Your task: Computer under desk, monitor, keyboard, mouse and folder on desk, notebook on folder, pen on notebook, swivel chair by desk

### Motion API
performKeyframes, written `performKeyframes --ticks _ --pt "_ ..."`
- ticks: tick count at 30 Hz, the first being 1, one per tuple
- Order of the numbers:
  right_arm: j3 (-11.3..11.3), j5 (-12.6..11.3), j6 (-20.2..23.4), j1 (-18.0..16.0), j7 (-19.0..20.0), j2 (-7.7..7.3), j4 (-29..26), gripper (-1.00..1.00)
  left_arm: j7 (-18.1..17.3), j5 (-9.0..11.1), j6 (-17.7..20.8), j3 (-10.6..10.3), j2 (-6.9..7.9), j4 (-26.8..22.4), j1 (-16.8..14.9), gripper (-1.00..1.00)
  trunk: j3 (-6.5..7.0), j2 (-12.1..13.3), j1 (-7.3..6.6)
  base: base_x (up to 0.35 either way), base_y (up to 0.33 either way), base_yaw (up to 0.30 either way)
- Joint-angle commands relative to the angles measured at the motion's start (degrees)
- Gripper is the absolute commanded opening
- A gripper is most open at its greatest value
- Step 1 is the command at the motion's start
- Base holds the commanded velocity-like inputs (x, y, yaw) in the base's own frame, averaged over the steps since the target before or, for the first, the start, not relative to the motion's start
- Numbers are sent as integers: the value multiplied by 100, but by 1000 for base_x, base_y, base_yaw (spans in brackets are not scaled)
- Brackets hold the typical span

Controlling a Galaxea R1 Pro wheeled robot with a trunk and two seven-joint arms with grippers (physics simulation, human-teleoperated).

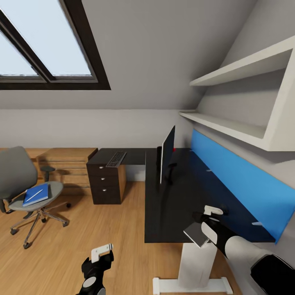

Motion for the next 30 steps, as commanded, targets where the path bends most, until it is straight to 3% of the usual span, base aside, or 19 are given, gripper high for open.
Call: performKeyframes --ticks 1,8,22,30 --pt "53 190 20 -3 -36 -1 5 100 40 48 -17 -36 50 -45 -7 100 -8 -6 2 214 0 0" --pt "46 441 83 -2 -43 1 15 100 39 50 -11 -38 67 -61 -8 100 -8 -6 2 231 0 0" --pt "29 481 217 -3 -38 -22 -1 100 44 53 -9 -30 70 -108 -9 100 -8 -6 2 35 0 0" --pt "34 669 497 -3 -82 -34 -45 100 40 52 -5 -29 70 -108 -8 100 -8 -6 2 111 0 0"
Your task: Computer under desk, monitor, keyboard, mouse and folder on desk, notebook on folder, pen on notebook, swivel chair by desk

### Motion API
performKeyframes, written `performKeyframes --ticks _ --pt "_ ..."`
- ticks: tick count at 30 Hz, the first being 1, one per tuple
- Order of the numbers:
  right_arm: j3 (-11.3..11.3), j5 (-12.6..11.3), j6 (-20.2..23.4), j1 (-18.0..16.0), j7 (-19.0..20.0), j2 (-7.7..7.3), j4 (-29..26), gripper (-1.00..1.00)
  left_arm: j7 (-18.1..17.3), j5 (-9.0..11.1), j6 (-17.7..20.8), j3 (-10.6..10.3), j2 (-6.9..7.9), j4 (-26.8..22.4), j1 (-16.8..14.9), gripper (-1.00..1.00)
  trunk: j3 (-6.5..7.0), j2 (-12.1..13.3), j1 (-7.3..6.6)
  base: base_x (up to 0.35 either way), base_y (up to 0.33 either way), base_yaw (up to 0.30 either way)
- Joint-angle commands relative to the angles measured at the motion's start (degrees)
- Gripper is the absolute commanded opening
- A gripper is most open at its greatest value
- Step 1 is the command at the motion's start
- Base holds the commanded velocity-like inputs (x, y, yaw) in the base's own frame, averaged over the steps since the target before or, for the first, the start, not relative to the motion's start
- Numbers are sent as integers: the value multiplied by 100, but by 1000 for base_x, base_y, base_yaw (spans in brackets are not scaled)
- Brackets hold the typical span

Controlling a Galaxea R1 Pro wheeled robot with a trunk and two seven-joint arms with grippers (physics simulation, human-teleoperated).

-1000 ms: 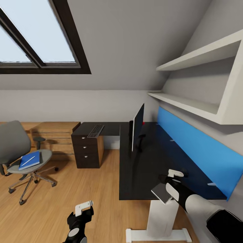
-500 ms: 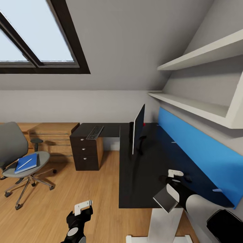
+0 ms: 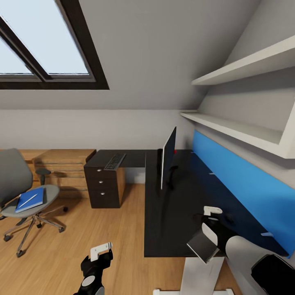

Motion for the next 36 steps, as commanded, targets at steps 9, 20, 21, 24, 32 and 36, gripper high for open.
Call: performKeyframes --ticks 9,20,21,24,32,36 --pt "52 28 110 -2 -22 -30 -30 100 42 52 -18 -30 8 -66 -8 100 -9 -6 3 148 0 0" --pt "56 46 112 -2 -22 -39 -27 100 49 74 -4 -35 8 -279 -9 100 -98 -206 113 5 0 0" --pt "57 48 112 -2 -24 -40 -26 100 50 74 -3 -34 8 -281 -9 100 -116 -246 135 0 0 0" --pt "58 59 112 -3 -27 -40 -15 100 50 76 -2 -33 8 -287 -7 100 -170 -366 201 0 0 0" --pt "59 66 121 -2 -35 -40 17 100 51 83 -2 -24 8 -289 -6 100 -314 -687 377 0 0 0" --pt "59 67 134 -2 -45 -40 24 100 51 84 -2 -21 8 -288 -4 100 -386 -848 464 0 0 0"
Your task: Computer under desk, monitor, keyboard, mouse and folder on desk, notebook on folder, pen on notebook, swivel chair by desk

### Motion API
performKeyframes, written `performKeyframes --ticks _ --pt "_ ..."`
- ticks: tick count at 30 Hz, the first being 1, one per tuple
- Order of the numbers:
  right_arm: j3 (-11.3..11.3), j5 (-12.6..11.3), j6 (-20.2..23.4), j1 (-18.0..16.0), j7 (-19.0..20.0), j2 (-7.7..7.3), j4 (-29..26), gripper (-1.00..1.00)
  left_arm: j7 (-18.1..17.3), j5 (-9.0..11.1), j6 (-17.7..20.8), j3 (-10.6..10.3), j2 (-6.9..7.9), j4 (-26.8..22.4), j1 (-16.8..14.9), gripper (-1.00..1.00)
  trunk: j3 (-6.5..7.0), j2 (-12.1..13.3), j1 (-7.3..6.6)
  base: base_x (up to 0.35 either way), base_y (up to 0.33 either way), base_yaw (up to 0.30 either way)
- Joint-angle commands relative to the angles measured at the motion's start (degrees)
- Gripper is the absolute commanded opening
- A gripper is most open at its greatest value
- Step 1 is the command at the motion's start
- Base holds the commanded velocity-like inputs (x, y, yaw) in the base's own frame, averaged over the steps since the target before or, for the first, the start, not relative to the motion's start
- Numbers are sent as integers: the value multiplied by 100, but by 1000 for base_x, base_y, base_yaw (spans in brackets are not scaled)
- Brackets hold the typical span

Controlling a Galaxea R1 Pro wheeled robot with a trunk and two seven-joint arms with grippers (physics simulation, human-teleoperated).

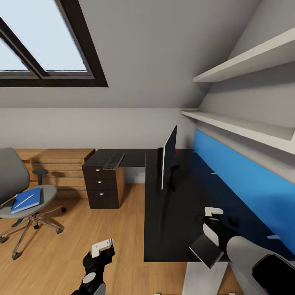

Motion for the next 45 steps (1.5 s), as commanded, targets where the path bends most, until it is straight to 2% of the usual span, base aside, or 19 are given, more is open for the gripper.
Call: performKeyframes --ticks 1,12,22,40,45 --pt "48 -29 44 -3 -40 -6 -17 100 42 46 -15 -28 8 -7 -9 100 -26 -47 23 0 0 0" --pt "48 8 50 -4 -41 -6 -4 100 66 46 -33 -24 21 -13 -12 100 -224 -488 265 0 0 0" --pt "48 162 157 -4 -50 -7 -2 100 319 54 -33 -38 51 -22 -11 100 -403 -889 484 0 0 0" --pt "48 172 175 -4 -50 -14 -2 100 339 55 -32 -40 52 -16 -8 100 -726 -1611 880 0 0 0" --pt "43 172 183 -4 -50 -81 -1 100 339 55 -32 -37 52 -16 -11 100 -816 -1812 990 0 0 0"
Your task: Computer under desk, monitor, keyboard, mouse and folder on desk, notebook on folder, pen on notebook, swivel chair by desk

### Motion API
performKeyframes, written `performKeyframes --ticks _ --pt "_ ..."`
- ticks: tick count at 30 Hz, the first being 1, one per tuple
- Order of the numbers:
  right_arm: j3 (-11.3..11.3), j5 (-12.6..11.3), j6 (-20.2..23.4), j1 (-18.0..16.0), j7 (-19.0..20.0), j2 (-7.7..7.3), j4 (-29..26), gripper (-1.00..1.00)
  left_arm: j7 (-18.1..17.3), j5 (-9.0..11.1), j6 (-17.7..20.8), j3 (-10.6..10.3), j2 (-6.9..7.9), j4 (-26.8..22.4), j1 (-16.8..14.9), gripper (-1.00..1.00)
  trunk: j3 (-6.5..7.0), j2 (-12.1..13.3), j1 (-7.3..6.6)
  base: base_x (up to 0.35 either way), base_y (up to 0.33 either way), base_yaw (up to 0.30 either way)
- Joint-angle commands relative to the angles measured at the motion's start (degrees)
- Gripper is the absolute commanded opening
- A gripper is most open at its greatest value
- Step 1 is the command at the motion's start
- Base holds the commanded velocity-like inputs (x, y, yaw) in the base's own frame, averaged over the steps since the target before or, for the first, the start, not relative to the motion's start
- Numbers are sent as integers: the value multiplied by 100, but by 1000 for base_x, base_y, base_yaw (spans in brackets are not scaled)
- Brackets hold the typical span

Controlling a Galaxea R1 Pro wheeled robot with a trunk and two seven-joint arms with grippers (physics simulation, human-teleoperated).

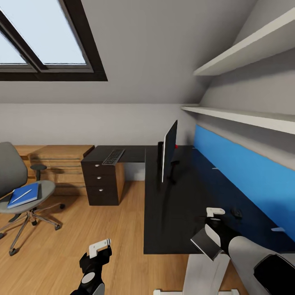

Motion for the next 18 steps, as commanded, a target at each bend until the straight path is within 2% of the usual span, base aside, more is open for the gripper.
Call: performKeyframes --ticks 1,10,18 --pt "48 -33 45 -2 -37 -17 -19 100 41 46 -17 -28 10 -7 -6 100 -25 -46 23 0 0 0" --pt "45 -35 54 -2 -45 -143 -20 100 40 46 -17 -31 10 -3 -8 100 -43 -86 45 0 0 0" --pt "43 -32 215 -2 -42 -164 -20 100 41 46 -17 -24 16 29 -8 100 -43 -86 45 0 0 0"
